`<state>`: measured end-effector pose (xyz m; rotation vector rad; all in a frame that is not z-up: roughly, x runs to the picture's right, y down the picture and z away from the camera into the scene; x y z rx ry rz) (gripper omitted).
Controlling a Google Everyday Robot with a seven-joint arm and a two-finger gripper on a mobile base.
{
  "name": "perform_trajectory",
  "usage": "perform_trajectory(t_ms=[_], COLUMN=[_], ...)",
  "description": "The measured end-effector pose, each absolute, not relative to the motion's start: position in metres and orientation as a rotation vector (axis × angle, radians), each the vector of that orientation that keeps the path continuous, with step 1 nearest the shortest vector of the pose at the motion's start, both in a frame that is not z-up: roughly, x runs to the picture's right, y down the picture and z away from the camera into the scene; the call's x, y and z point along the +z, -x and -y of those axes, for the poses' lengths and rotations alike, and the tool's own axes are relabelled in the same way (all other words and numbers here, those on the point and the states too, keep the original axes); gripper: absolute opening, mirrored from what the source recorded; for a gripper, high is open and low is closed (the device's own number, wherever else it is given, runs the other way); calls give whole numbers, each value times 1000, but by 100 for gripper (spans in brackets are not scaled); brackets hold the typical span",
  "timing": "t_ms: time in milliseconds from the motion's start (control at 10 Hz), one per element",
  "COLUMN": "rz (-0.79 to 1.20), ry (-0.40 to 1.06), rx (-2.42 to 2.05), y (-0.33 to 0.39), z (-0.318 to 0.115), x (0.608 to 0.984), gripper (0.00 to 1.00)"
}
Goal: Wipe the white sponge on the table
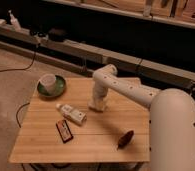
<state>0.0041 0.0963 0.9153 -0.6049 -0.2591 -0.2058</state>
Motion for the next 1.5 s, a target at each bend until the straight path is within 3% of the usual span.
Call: perform_trajectory(t_ms=[500,1000,1500], rz=[300,270,196], ry=[651,730,716], rx=[-244,-183,-6], y=[6,-40,-123], z=[-143,-203,-205], x=[869,837,827], gripper=[22,22,22])
